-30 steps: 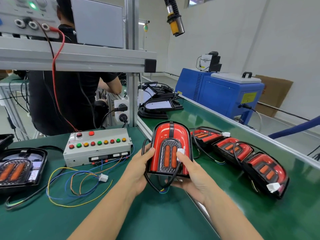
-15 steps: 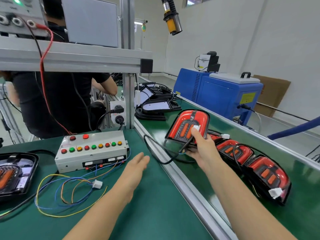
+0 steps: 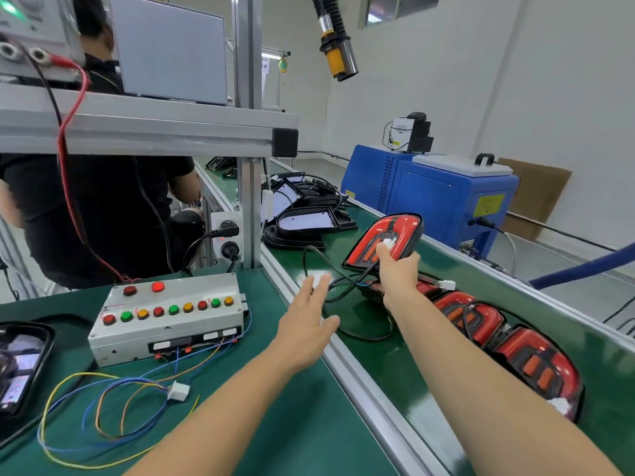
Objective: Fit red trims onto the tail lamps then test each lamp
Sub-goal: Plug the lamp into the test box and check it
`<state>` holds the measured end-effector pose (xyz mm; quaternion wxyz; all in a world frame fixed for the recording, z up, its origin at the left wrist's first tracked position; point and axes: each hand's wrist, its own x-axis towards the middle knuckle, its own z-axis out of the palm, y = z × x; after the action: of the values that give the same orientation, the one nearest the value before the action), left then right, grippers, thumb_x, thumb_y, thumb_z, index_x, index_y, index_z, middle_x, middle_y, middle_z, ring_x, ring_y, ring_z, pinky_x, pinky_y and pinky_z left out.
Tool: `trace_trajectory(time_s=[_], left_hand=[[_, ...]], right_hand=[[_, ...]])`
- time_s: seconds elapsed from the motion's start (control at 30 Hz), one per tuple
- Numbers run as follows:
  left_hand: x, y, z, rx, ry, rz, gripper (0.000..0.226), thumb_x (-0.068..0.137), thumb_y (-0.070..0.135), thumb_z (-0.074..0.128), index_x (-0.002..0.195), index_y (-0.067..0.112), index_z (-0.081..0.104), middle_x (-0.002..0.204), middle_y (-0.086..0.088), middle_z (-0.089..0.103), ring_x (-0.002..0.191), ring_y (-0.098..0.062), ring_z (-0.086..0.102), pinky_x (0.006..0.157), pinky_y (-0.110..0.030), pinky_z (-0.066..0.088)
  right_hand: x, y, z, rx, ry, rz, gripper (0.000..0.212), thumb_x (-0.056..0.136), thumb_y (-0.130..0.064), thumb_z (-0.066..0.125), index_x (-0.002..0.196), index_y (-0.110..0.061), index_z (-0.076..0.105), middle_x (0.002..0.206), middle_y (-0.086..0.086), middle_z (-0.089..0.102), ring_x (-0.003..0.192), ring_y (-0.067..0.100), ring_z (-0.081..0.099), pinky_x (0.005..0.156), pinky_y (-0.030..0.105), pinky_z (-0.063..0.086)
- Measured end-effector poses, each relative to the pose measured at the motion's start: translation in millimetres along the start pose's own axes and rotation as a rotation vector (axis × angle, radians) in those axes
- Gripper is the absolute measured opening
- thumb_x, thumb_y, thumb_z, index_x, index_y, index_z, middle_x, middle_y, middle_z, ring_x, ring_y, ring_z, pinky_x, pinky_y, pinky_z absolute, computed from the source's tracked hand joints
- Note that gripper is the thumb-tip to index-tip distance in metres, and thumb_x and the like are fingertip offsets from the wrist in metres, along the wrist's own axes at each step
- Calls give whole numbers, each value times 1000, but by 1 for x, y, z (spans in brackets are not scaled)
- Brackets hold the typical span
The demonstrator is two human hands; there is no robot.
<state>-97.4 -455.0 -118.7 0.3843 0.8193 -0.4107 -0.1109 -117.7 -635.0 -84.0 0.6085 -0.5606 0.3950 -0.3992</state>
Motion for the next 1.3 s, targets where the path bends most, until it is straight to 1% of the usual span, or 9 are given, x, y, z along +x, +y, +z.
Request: trace_trajectory(time_s=[0.13, 0.2, 0.27, 0.37, 0.5, 0.63, 0.77, 0.93, 1.3], left_hand=[[23, 9, 20, 305, -65, 46, 67, 99, 23, 37, 151, 32, -5, 159, 6, -12, 146, -16, -2, 118, -49, 7], [32, 9, 29, 382, -89, 63, 68, 99, 21, 36, 151, 29, -7, 159, 7, -14, 146, -18, -6, 117, -50, 1], [39, 9, 35, 430, -110, 65, 69, 100, 21, 36, 151, 27, -9, 159, 6, -15, 147, -22, -7, 116, -50, -2], [46, 7, 39, 483, -131, 55, 69, 100, 24, 36, 152, 22, -9, 159, 3, -15, 147, -25, -5, 117, -47, -3], [51, 4, 40, 558, -131, 69, 70, 99, 27, 39, 152, 15, -5, 160, -1, -11, 147, -26, -1, 118, -44, -2], [53, -2, 39, 602, -173, 35, 70, 100, 32, 37, 152, 12, -4, 160, -4, -12, 147, -26, -5, 118, -42, -4], [52, -10, 39, 581, -212, 9, 69, 100, 32, 37, 152, 12, -5, 159, -5, -13, 147, -25, -8, 117, -40, -5], [52, -9, 36, 514, -253, 10, 70, 100, 29, 39, 152, 14, -5, 159, -3, -14, 147, -24, -6, 118, -39, -3], [25, -6, 19, 574, -187, 46, 62, 103, 30, 31, 152, 17, -4, 160, 1, -11, 146, -23, 5, 118, -43, 12]], right_hand=[[10, 4, 4, -182, -23, 51, 80, 92, -34, 62, 150, -10, 13, 142, 19, 44, 120, 37, 49, 98, 44, 44], [12, 7, 8, -250, -29, 74, 82, 93, -35, 61, 151, -8, 9, 143, 22, 43, 121, 37, 48, 91, 40, 41], [12, 11, 12, -314, -38, 69, 78, 93, -34, 60, 148, -6, 11, 138, 24, 47, 114, 35, 51, 81, 37, 37], [13, 13, 18, -416, -36, 51, 72, 95, -34, 56, 146, -4, 15, 134, 24, 50, 107, 34, 52, 78, 36, 36], [11, 18, 25, -626, -22, -9, 62, 99, -29, 47, 147, -8, 16, 140, 24, 46, 125, 38, 46, 94, 40, 40], [5, 33, 19, -969, 18, -232, 53, 101, -26, 41, 149, -15, 22, 152, 14, 30, 136, 33, 31, 108, 43, 29], [-1, 58, 9, -1181, 11, -529, 60, 104, -28, 36, 154, -12, 7, 162, 8, 11, 149, 25, 12, 120, 42, 12], [2, 63, 12, -1225, -49, -468, 60, 105, -37, 30, 153, -8, 10, 157, 7, 28, 146, 23, 21, 120, 46, 11], [-22, 44, 14, -1268, 59, -480, 70, 103, -44, 26, 153, -7, -6, 163, 11, -2, 150, 26, -2, 117, 54, -5]])
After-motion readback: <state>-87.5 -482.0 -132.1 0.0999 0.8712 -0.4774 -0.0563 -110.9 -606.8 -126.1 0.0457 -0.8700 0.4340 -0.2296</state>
